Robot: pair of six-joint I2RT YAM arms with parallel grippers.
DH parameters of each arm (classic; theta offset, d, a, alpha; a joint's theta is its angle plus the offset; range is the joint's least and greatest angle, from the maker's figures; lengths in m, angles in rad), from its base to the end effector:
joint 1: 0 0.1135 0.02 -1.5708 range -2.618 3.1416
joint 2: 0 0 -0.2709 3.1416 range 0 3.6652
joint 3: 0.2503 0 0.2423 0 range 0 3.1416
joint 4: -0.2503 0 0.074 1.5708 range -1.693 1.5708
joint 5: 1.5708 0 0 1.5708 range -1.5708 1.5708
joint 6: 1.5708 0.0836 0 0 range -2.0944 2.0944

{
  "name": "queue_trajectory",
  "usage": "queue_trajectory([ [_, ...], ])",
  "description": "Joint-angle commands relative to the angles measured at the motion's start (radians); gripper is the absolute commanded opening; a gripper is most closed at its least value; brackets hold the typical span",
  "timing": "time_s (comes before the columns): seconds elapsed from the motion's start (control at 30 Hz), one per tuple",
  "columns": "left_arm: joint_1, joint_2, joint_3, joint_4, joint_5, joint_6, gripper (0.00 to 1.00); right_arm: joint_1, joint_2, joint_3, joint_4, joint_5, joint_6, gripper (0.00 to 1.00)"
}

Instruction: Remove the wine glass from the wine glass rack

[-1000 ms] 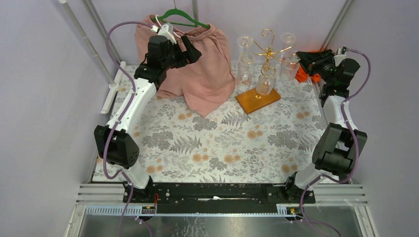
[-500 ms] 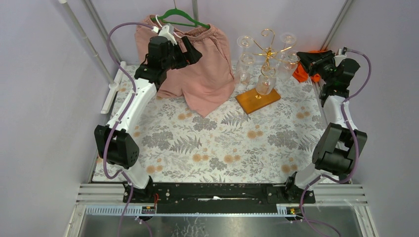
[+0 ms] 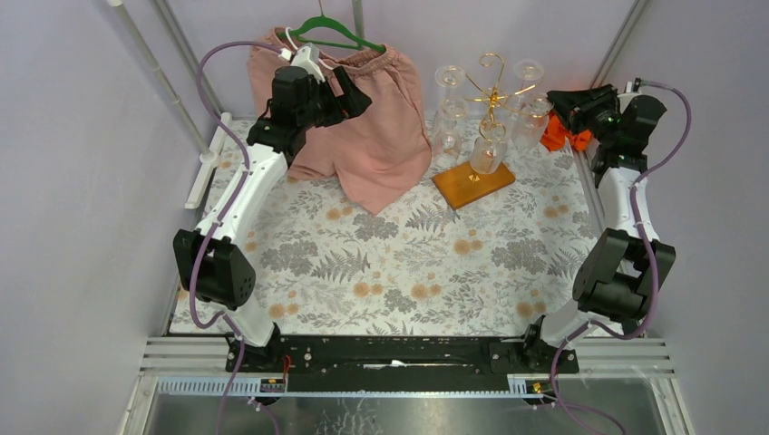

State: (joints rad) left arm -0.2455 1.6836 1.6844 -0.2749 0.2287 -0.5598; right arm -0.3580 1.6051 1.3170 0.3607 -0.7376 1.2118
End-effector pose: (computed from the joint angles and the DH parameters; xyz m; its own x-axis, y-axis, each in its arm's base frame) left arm 0.4172 -0.1241 0.4008 -0.4606 -0.4178 -0.7831 0.2406 0.7905 -0.5632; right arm 0.4008 -0.0899 0.3849 -0.3215 0.8601 -0.3961 -0.1932 0.3499 0.9166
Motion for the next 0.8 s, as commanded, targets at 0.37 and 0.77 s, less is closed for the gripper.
queue_trajectory([
  [0.37,0.008,-0.001,-0.011,0.06,0.022,-0.004,0.99,0.002,-0.041,0.036,0.007,0.008,-0.031,0.16],
  [0.77,0.007,0.003,-0.016,0.059,0.029,-0.011,0.99,0.002,-0.042,-0.016,0.039,-0.029,-0.022,0.36],
])
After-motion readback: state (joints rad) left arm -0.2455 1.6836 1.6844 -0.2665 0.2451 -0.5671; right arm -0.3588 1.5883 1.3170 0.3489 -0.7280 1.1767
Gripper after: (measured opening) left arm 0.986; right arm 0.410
